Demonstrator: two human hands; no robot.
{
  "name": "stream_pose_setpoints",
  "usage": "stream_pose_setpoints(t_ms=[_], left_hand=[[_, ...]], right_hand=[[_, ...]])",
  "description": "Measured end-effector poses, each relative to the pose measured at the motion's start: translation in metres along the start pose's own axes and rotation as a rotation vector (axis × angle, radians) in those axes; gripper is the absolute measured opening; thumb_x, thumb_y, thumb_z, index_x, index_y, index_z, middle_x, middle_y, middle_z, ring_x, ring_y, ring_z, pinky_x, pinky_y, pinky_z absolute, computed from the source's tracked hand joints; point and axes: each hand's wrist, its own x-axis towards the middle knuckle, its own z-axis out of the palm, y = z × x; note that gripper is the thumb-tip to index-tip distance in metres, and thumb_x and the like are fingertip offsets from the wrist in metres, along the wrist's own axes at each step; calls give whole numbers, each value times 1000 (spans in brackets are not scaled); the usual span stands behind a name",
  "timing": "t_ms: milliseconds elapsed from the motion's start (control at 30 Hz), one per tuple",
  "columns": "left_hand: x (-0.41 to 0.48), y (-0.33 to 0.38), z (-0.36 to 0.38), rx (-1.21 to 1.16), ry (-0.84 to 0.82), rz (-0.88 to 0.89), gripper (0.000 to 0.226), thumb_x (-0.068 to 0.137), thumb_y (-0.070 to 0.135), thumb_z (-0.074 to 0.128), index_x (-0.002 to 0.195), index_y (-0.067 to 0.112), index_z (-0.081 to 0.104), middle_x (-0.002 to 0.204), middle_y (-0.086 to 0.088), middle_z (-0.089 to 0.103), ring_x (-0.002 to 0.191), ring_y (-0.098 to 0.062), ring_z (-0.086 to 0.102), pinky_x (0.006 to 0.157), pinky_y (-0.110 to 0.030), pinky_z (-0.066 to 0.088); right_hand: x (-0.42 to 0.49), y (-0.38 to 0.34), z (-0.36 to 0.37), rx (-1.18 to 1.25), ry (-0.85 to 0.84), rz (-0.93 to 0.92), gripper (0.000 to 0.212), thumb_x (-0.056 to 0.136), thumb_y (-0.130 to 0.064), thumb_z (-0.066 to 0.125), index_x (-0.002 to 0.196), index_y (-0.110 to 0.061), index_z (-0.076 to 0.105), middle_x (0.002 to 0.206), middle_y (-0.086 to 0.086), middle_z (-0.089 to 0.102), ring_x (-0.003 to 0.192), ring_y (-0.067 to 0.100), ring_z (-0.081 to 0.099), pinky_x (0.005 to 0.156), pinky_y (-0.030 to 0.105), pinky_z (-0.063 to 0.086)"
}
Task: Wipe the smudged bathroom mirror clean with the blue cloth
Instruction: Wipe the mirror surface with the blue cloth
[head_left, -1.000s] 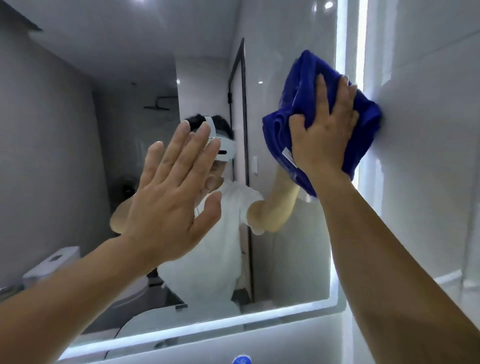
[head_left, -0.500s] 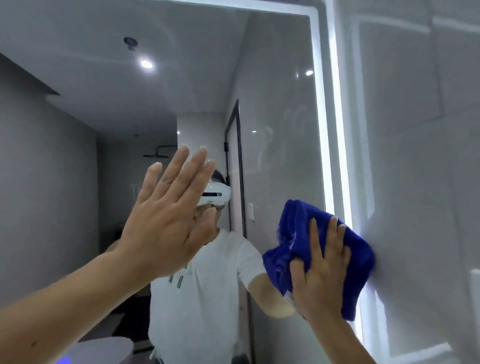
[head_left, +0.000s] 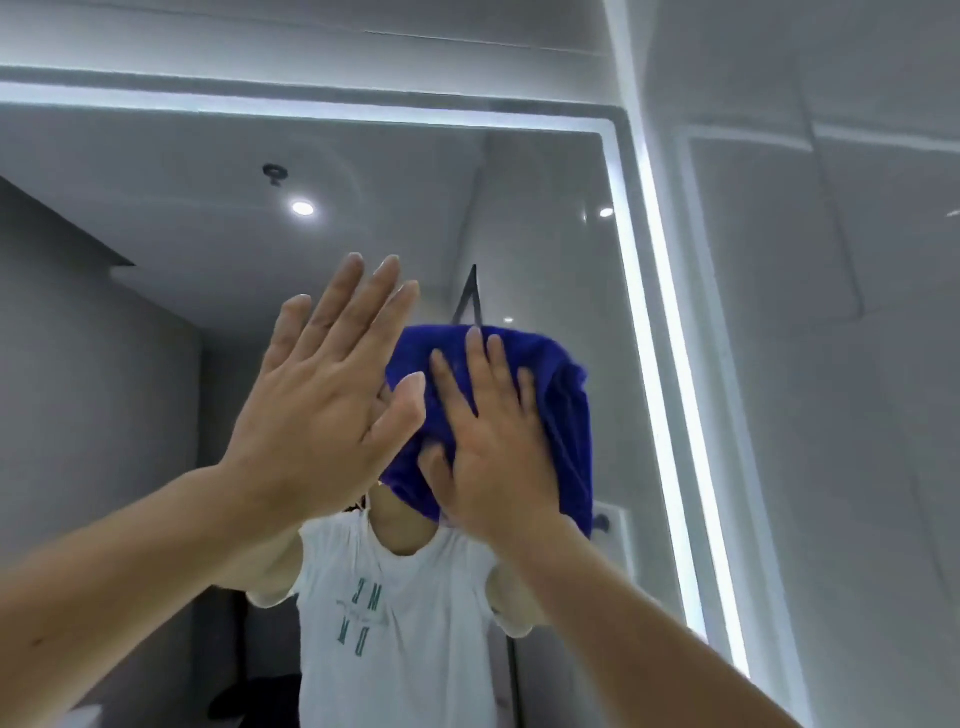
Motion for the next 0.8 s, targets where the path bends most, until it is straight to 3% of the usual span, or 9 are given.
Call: stream_pose_setpoints(t_ms=[133, 200, 267, 367, 467, 533, 633, 800], left_hand=[[-1, 4, -2, -2, -11, -10, 65, 95, 47, 17, 155, 20, 10, 164, 4, 2, 150, -8, -10, 122, -39, -4], [-1, 0, -4, 15, -27, -7, 64, 95, 47, 16, 154, 21, 7, 164, 3, 0, 149, -8, -11, 122, -42, -1], [1, -10, -8, 34, -34, -11, 63, 95, 47, 15, 152, 24, 4, 164, 4, -2, 149, -8, -13, 122, -44, 0], [1, -26, -17, 69, -30, -37, 63, 94, 48, 16, 152, 25, 4, 163, 7, -2, 148, -6, -15, 122, -42, -3], [-4, -42, -26, 103, 14, -43, 67, 93, 46, 21, 154, 19, 20, 163, 4, 9, 151, -11, -4, 122, -44, 4], [-4, -49, -30, 101, 31, -47, 67, 93, 45, 23, 153, 16, 26, 162, 2, 15, 151, -12, 1, 121, -44, 5], [-6, -56, -31, 101, 24, -76, 67, 94, 47, 20, 155, 18, 21, 163, 4, 9, 150, -7, -7, 121, -39, 0], [-12, -46, -30, 80, -2, -94, 69, 93, 50, 14, 155, 20, 14, 163, 6, 1, 148, -4, -12, 122, -38, -3]], right_hand=[[-33, 20, 0, -52, -78, -108, 69, 90, -40, 36, 154, -20, 21, 162, 10, 15, 150, 27, 12, 118, 46, 4], [-19, 37, -7, -28, -81, -98, 68, 91, -39, 32, 155, -23, 14, 163, 7, 9, 150, 25, 6, 120, 42, -4], [9, 60, -15, -20, -41, 37, 65, 95, -39, 25, 155, -26, 4, 164, 4, -1, 150, 22, -5, 118, 38, -13], [68, 80, -27, -37, 19, 364, 63, 100, -40, 22, 156, -23, -2, 163, 10, -7, 150, 27, -9, 118, 46, -6], [115, 55, -31, 11, 35, 509, 68, 99, -45, 21, 156, -17, -3, 162, 17, -8, 149, 33, -9, 118, 52, -3], [114, 26, -25, -42, 59, 393, 69, 98, -47, 22, 156, -16, -1, 162, 19, -5, 149, 35, -7, 118, 53, -1], [66, -21, -7, -38, 34, 49, 72, 94, -50, 24, 156, -19, 3, 163, 14, -5, 149, 31, -8, 120, 52, -3], [-52, -39, 18, -19, -122, -350, 75, 87, -47, 46, 154, -23, 23, 163, 8, 10, 151, 26, 3, 116, 52, 9]])
